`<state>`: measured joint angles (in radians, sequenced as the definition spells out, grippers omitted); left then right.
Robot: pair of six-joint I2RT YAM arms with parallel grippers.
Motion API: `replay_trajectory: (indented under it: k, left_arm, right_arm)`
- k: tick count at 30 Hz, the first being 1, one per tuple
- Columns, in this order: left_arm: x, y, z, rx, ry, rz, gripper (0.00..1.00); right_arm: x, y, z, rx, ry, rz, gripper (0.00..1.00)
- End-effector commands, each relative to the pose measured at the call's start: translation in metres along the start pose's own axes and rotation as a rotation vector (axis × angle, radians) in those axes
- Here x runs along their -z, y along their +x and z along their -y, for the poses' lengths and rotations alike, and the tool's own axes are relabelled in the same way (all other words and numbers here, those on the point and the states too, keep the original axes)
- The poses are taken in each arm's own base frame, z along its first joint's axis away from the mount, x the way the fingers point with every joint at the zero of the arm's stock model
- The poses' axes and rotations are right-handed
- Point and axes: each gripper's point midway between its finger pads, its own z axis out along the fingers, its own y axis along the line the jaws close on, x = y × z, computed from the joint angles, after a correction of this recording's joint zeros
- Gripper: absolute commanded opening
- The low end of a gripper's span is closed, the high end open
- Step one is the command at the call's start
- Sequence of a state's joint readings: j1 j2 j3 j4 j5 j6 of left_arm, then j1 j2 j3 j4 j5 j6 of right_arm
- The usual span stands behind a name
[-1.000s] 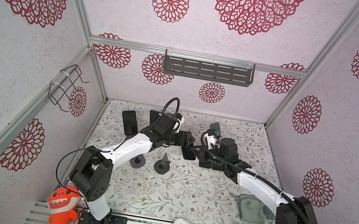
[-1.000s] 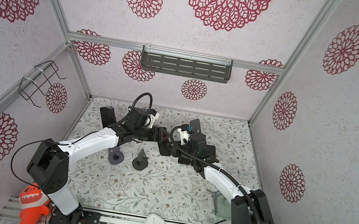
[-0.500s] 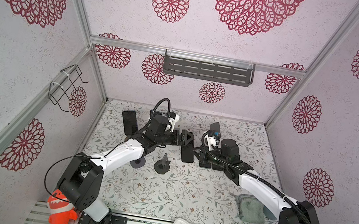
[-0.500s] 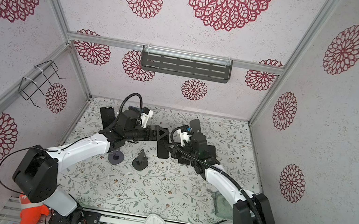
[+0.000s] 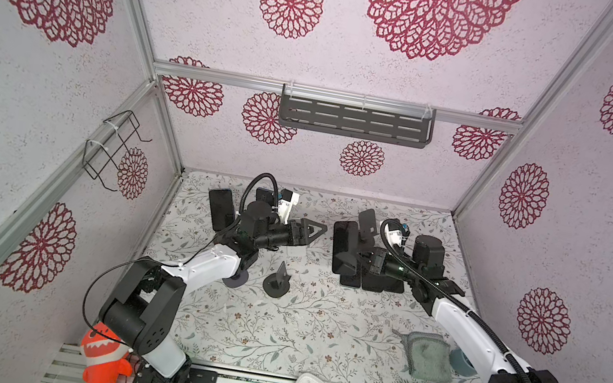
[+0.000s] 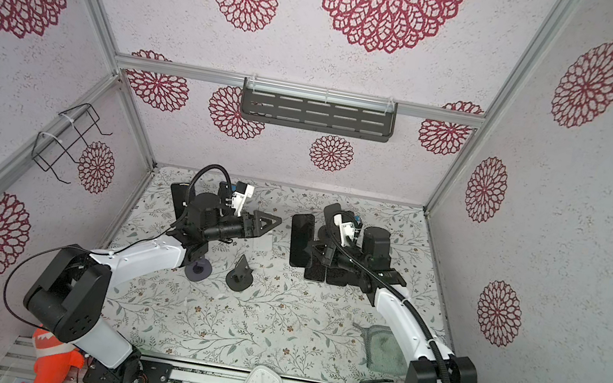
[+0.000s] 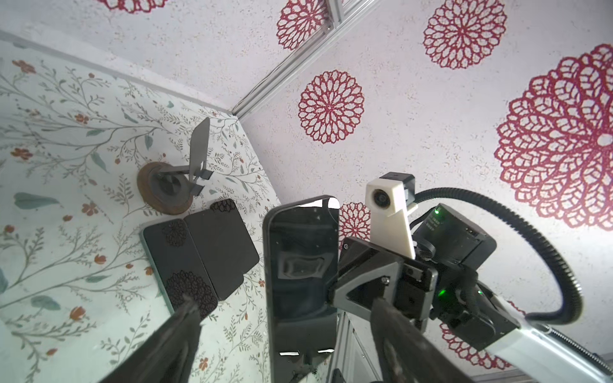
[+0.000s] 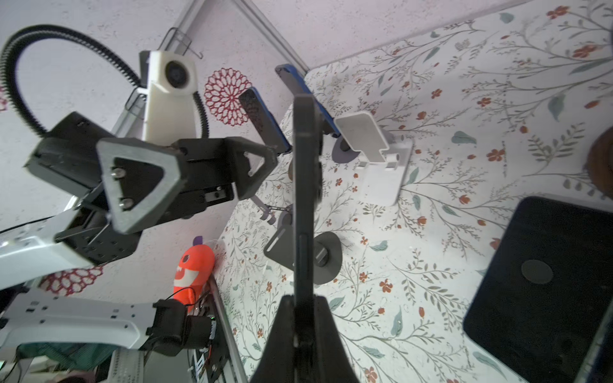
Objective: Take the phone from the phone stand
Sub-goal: 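Close the right gripper on the black phone held by the left gripper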
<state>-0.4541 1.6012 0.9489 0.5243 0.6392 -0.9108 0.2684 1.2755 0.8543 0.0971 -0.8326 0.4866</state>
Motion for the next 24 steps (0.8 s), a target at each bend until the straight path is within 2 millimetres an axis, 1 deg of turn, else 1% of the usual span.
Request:
replay_trajectory:
  k: [1,2,3,4,6,8,11,13,15,20,23,24]
  left_arm:
    - [-0.005,0.0,0.014,-0.031,0.083,0.009,0.7]
    - [-0.006,0.002,0.016,-0.038,0.098,0.004,0.66]
    - [-0.007,0.003,0.019,-0.043,0.114,-0.001,0.65]
    - [-0.008,0.002,0.022,-0.045,0.132,0.001,0.65]
    - [-0.008,0.0,0.028,-0.042,0.16,0.008,0.69]
    - [-0.009,0.002,0.029,-0.037,0.167,0.002,0.7]
    - [-0.015,0.01,0.033,-0.037,0.183,-0.015,0.69]
    - [-0.019,0.014,0.038,-0.032,0.207,-0.024,0.66]
    - [-0.021,0.016,0.042,-0.029,0.23,-0.026,0.61]
    - [-0.022,0.014,0.045,-0.026,0.235,-0.023,0.4]
    - [-0.022,0.015,0.042,-0.021,0.219,-0.027,0.29]
    - [-0.022,0.015,0.041,-0.022,0.213,-0.029,0.26]
  right_arm:
    - [0.014,-0.024,-0.054,0.115,-0.179,0.06,0.0]
    - [0.014,-0.027,-0.058,0.122,-0.195,0.071,0.0]
    - [0.015,-0.029,-0.06,0.121,-0.209,0.074,0.0]
    - [0.015,-0.03,-0.063,0.12,-0.226,0.076,0.0]
    - [0.014,-0.032,-0.067,0.12,-0.246,0.078,0.0]
    - [0.015,-0.034,-0.07,0.12,-0.261,0.085,0.0]
    - [0.012,-0.034,-0.07,0.115,-0.268,0.082,0.0]
    - [0.008,-0.033,-0.07,0.111,-0.281,0.075,0.0]
    - [0.007,-0.032,-0.071,0.108,-0.291,0.074,0.0]
    - [0.004,-0.033,-0.068,0.109,-0.289,0.078,0.0]
    - [0.002,-0.031,-0.065,0.101,-0.287,0.072,0.0]
    - [0.002,-0.031,-0.064,0.1,-0.286,0.072,0.0]
